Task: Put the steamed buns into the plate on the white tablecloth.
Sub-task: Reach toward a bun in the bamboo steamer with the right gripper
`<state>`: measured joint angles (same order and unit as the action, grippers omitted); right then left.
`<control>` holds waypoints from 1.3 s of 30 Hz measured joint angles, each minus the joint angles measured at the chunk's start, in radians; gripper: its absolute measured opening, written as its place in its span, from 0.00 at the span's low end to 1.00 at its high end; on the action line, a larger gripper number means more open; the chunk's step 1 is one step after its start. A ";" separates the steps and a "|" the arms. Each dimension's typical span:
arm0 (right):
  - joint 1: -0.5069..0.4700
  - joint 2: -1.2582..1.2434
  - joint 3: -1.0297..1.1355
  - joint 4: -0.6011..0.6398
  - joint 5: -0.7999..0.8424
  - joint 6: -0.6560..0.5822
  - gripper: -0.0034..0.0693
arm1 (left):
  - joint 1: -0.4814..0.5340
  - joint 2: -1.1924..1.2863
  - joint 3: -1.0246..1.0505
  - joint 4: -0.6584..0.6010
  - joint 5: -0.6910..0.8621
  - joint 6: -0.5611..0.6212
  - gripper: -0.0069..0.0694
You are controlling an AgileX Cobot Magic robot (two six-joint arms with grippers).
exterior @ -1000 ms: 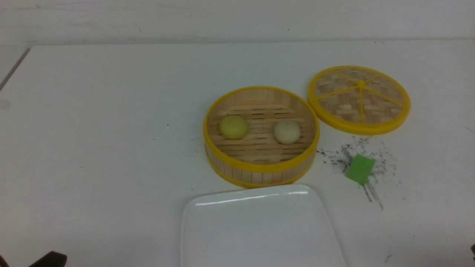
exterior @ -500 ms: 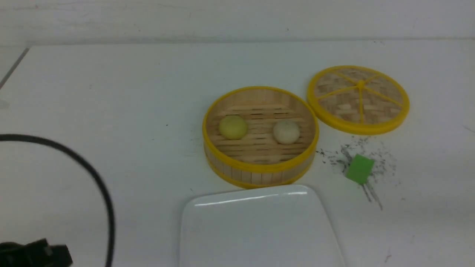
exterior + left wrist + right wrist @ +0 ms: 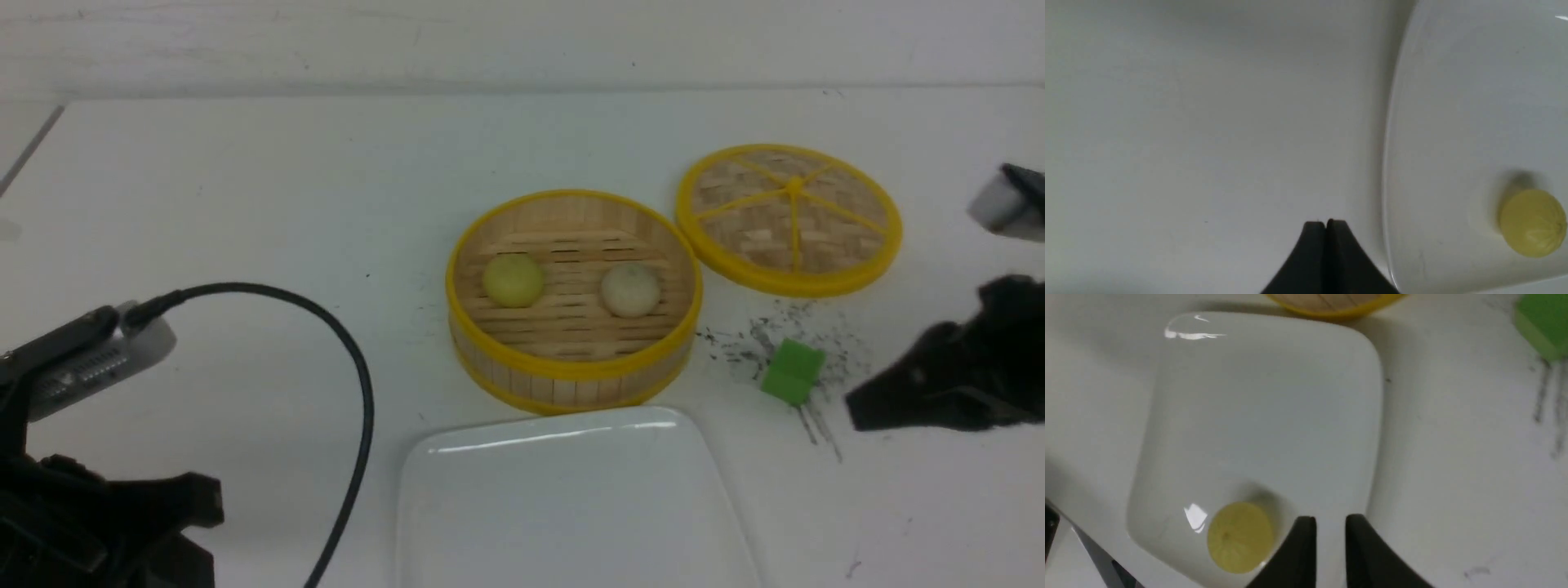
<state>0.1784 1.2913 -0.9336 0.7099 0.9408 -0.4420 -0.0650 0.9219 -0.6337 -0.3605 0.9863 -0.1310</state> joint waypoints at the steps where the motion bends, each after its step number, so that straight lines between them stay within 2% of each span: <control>1: 0.027 0.035 -0.029 -0.009 -0.015 0.002 0.32 | 0.000 0.000 0.000 0.000 -0.003 0.001 0.10; 6: 0.175 0.247 -0.228 -0.154 -0.059 0.100 0.49 | 0.000 0.003 0.000 0.000 -0.005 0.002 0.11; 9: 0.244 0.397 -0.396 -0.320 -0.077 0.212 0.55 | 0.000 0.006 0.000 0.002 -0.006 0.002 0.12; 15: 0.294 0.614 -0.646 -0.597 -0.127 0.372 0.57 | 0.000 0.006 0.000 0.004 -0.009 0.002 0.15; 20: 0.296 0.703 -0.723 -0.688 -0.175 0.442 0.57 | 0.000 0.006 0.000 0.006 -0.009 0.002 0.17; 25: 0.296 0.785 -0.738 -0.674 -0.233 0.455 0.56 | 0.000 0.006 0.000 0.007 -0.011 0.002 0.23; 27: 0.297 0.809 -0.738 -0.662 -0.236 0.455 0.54 | 0.000 0.006 0.000 0.007 -0.011 0.002 0.27; 30: 0.297 0.820 -0.741 -0.656 -0.249 0.455 0.44 | 0.000 0.006 0.000 0.007 -0.011 0.002 0.33; 31: 0.297 0.820 -0.741 -0.655 -0.249 0.455 0.44 | 0.000 0.006 0.000 0.007 -0.011 0.002 0.33; 32: 0.297 0.818 -0.747 -0.652 -0.246 0.455 0.33 | 0.000 0.006 0.000 0.001 -0.011 0.002 0.37; 34: 0.297 0.806 -0.748 -0.649 -0.230 0.455 0.19 | 0.000 0.006 0.000 -0.001 -0.010 0.002 0.40; 35: 0.297 0.803 -0.748 -0.649 -0.230 0.455 0.18 | 0.000 0.006 0.000 -0.001 -0.010 0.002 0.40; 36: 0.297 0.781 -0.747 -0.648 -0.203 0.455 0.10 | 0.000 0.006 0.000 -0.001 -0.009 0.002 0.41; 39: 0.301 0.692 -0.746 -0.647 -0.121 0.456 0.08 | 0.000 0.006 0.000 0.000 -0.008 0.002 0.42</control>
<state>0.4798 1.9834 -1.6792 0.0632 0.8193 0.0138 -0.0650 0.9280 -0.6337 -0.3608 0.9786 -0.1288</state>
